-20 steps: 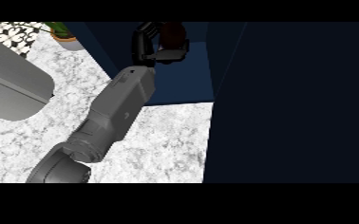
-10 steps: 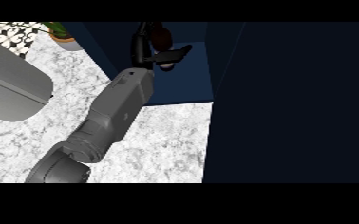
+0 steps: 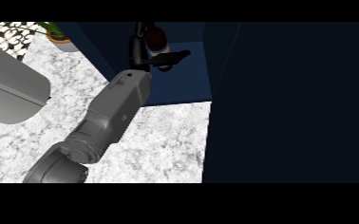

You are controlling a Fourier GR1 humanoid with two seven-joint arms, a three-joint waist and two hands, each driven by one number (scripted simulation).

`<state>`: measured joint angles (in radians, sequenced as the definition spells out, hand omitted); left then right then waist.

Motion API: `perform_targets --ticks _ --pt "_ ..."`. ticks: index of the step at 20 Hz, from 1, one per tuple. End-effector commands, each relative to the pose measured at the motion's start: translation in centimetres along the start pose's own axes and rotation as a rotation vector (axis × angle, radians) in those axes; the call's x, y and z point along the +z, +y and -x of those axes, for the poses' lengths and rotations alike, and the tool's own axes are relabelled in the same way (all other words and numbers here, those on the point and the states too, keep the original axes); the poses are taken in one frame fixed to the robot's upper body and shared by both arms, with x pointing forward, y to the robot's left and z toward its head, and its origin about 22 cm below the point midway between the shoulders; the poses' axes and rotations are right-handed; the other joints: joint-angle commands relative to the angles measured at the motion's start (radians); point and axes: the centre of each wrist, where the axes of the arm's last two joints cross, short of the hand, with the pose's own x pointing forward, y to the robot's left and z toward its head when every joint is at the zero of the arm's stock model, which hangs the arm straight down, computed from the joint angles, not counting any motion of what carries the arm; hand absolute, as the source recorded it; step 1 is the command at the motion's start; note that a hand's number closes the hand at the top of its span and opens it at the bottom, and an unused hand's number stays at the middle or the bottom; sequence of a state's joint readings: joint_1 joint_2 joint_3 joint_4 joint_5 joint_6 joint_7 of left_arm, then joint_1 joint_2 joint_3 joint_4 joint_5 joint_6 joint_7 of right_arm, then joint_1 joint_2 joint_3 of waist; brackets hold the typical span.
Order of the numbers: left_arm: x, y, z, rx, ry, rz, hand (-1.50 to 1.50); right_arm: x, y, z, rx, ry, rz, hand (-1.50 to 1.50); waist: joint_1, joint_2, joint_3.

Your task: Pick up the wine, place it into the cabinet and close the cabinet

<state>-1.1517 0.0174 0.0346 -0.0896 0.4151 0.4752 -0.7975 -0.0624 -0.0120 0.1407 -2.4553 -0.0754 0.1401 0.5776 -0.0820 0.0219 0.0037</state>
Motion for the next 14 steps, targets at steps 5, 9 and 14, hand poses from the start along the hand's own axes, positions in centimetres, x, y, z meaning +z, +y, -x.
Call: perform_targets --ticks 5,9,14 --pt "2.1 0.8 2.4 0.013 0.031 -0.061 -1.50 -0.3 -0.3 0.2 -0.032 -0.017 0.003 -1.50 0.005 0.014 -0.005" --pt "2.3 0.8 2.5 0.022 0.028 -0.033 -1.50 0.1 0.4 -0.3 -0.039 -0.021 -0.019 -1.50 -0.002 0.011 -0.005" --pt "1.6 1.7 2.3 0.085 0.021 0.027 -1.50 0.6 0.1 -1.4 -0.018 -0.013 -0.013 -1.50 0.006 0.007 -0.006"
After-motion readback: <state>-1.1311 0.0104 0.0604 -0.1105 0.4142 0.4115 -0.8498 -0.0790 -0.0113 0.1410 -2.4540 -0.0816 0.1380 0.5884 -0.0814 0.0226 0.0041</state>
